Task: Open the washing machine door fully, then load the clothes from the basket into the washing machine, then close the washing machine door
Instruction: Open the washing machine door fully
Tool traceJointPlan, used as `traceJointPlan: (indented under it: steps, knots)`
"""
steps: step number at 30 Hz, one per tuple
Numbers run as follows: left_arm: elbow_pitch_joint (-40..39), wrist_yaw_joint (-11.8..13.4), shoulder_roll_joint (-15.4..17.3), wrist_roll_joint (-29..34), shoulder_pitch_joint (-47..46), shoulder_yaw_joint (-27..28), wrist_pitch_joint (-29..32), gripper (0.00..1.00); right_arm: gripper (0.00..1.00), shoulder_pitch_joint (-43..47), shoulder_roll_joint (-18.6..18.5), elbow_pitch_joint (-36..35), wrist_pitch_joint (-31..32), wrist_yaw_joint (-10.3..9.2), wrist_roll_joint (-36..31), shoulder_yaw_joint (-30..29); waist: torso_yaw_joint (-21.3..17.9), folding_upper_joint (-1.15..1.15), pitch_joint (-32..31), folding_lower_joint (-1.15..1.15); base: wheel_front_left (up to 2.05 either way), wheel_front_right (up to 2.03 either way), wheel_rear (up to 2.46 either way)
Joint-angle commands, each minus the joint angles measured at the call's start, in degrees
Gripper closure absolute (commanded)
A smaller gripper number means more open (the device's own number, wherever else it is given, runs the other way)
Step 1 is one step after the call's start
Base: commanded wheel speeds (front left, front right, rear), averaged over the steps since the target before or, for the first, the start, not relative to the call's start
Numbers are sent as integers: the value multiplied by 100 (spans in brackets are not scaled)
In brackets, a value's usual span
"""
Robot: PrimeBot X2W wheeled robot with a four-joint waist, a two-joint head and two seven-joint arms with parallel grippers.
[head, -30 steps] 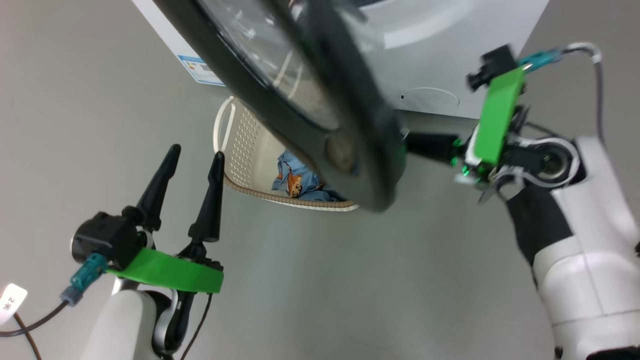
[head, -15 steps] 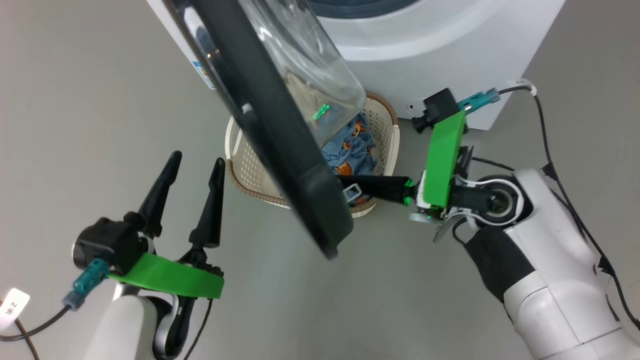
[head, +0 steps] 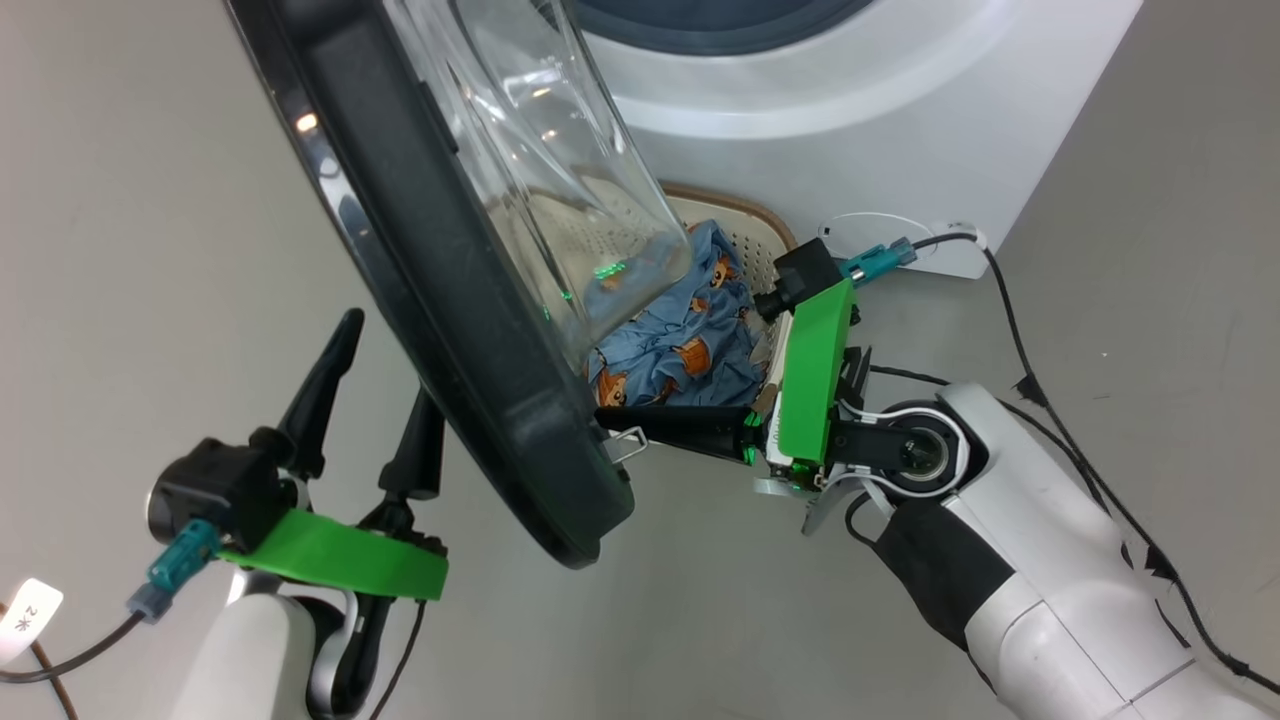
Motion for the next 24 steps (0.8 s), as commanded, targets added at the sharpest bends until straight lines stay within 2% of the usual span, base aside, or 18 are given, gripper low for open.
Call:
traceJointPlan:
  steps: [1,8,24]
  knots:
    - [-100,-9,135,57,62,201,-37,0,100,-27,207,-138,-39,42,42,100,-11,0,-8,0,0,0,0]
    - [-78,-9,153,82,136,299,-37,0,100,69,194,-109,-413,42,161,-6,-138,0,-156,0,0,0,0]
    - [-89,-9,289,165,500,550,-37,0,100,913,-183,-496,-918,42,322,-402,-547,0,-728,0,0,0,0]
